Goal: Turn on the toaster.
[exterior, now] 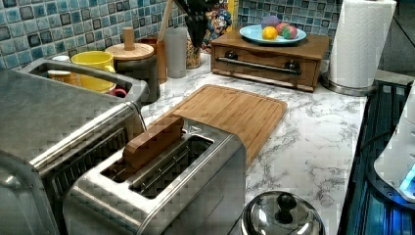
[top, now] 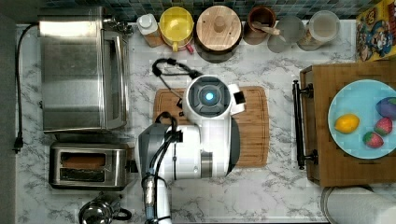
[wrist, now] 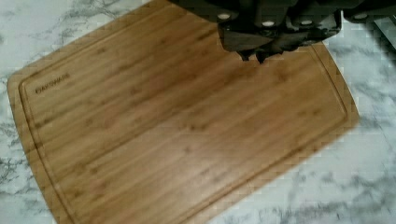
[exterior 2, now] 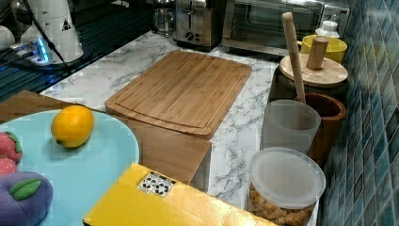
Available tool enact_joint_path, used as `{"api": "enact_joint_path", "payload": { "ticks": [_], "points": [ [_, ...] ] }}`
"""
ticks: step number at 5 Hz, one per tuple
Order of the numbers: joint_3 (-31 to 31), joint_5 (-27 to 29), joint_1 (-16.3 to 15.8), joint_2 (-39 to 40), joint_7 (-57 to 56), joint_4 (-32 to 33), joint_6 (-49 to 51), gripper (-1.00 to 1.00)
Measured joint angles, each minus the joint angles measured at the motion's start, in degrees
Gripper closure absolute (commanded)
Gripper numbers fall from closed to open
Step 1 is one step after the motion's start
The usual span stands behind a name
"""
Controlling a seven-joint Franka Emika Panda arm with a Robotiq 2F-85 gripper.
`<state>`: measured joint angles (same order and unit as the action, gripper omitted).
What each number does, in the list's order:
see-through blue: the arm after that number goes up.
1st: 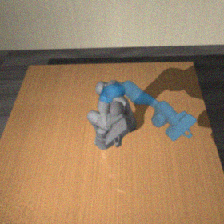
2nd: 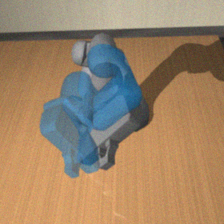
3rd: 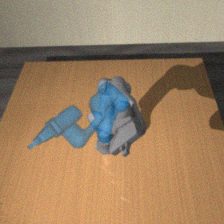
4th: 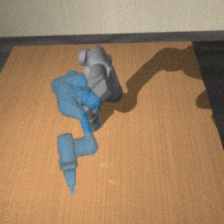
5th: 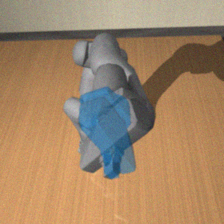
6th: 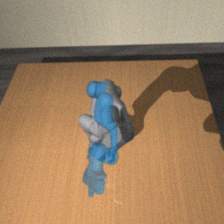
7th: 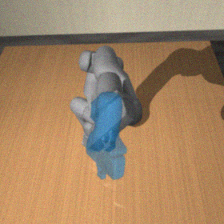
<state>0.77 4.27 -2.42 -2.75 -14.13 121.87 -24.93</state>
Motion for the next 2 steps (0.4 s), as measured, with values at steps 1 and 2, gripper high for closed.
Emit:
{"api": "enact_joint_path", "payload": {
  "ticks": [1, 2],
  "points": [
    [2.74, 1.36, -0.36, -1.94, -0.25, 4.92, -4.22, 1.00],
    [4.52, 3.45, -2.39, -3.58, -0.34, 7.50, -6.32, 1.00]
  ]
}}
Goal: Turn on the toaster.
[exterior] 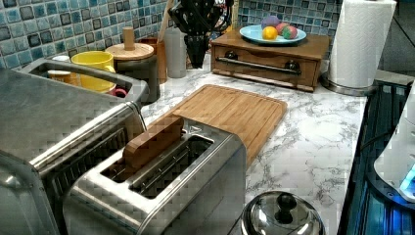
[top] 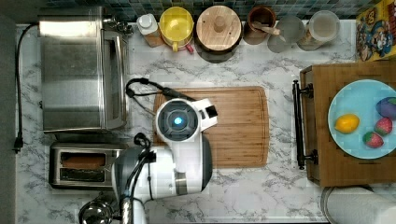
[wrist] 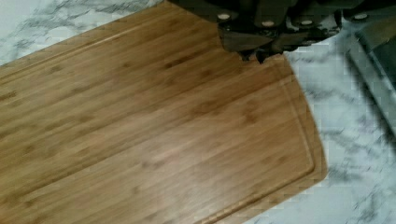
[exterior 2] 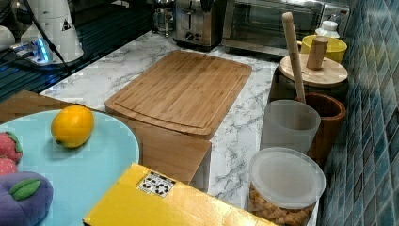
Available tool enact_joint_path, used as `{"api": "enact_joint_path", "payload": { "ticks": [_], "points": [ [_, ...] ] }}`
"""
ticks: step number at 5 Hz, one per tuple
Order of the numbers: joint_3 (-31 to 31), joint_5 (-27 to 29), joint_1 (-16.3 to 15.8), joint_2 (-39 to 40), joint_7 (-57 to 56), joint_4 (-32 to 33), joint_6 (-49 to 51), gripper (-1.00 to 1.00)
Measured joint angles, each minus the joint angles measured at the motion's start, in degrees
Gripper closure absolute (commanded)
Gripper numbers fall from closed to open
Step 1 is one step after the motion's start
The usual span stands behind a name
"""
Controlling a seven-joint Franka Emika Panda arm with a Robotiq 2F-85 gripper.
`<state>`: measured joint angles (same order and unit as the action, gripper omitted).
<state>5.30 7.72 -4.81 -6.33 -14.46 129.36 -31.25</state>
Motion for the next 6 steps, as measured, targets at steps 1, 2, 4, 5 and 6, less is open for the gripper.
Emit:
{"api": "enact_joint_path", "payload": {
  "ticks": [1, 2, 4, 5, 6],
  "points": [
    [0.47, 0.25, -2.67, -1.69, -1.69, 1.01, 1.43, 1.00],
    [1.70, 2.73, -4.01, -2.06, -4.60, 1.01, 2.10, 1.00],
    [2.04, 3.14, -7.65, -2.73, -7.79, 4.25, 1.90, 1.00],
    [2.12, 5.92, -9.50, -4.08, -12.11, 7.95, 0.22, 1.00],
    [3.57, 7.02, -10.09, -5.65, -14.91, 11.19, -2.10, 1.00]
  ]
}}
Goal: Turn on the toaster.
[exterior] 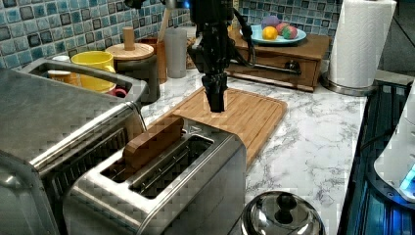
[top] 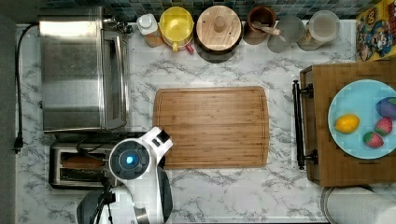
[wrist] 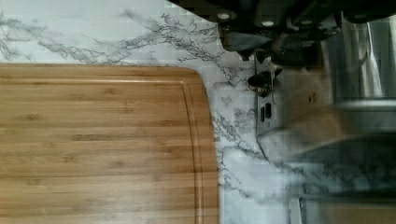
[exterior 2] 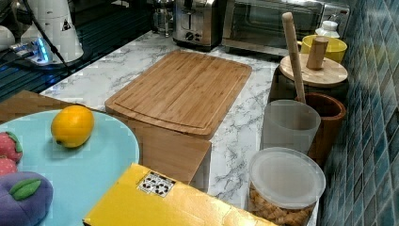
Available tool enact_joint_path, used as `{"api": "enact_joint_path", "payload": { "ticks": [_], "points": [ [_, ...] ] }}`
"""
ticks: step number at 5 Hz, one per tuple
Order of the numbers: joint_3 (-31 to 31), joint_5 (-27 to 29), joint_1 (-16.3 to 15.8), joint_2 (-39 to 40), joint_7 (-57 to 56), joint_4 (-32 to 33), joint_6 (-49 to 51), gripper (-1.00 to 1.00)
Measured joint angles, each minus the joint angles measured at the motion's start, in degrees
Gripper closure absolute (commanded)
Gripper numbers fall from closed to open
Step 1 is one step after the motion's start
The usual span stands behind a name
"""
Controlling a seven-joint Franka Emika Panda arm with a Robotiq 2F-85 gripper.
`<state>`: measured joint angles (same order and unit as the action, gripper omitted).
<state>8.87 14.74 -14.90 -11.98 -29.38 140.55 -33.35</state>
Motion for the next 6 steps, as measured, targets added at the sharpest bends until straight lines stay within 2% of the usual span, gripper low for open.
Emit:
{"api": "enact_joint_path", "payload": {
  "ticks": [1, 3, 4, 5, 6],
  "points": [
    [0.86, 3.19, -0.74, -2.65, -2.97, 3.13, -1.54, 1.00],
    [2.92, 4.28, -2.22, -4.61, -3.39, 5.82, -1.68, 1.00],
    [3.64, 4.29, -2.73, -4.27, -3.36, 6.60, -5.51, 1.00],
    [3.52, 4.27, -2.45, -3.11, -3.02, 6.94, -11.33, 1.00],
    [3.42, 4.35, -1.44, -2.22, -0.73, 6.83, -11.61, 1.00]
  ]
}}
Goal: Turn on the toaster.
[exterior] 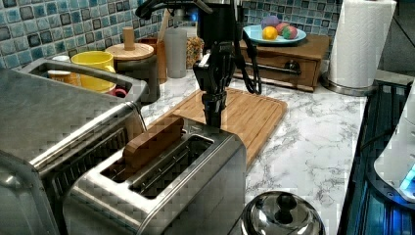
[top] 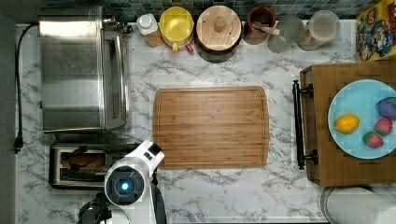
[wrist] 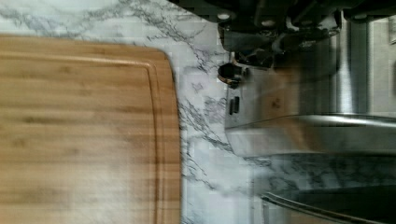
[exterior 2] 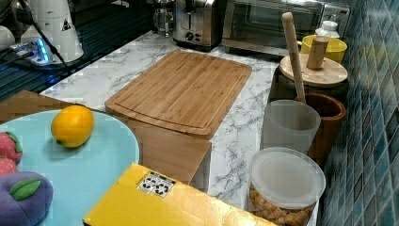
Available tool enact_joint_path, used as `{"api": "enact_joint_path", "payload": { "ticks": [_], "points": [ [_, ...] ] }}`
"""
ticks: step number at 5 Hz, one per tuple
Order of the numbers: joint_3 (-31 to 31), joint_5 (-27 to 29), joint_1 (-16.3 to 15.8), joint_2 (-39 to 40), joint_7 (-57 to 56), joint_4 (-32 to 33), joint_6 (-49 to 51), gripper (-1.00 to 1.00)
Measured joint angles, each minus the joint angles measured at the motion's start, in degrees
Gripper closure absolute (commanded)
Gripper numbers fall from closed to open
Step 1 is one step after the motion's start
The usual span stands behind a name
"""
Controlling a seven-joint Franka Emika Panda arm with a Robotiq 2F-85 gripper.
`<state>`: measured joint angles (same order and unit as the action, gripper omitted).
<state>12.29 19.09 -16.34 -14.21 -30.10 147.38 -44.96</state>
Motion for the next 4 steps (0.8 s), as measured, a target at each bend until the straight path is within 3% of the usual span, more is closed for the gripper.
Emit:
{"api": "enact_joint_path", "payload": {
  "ticks": [4],
  "points": [
    [-0.66, -0.15, 0.66, 7.29, 1.51, -3.47, 2.21, 1.00]
  ]
}}
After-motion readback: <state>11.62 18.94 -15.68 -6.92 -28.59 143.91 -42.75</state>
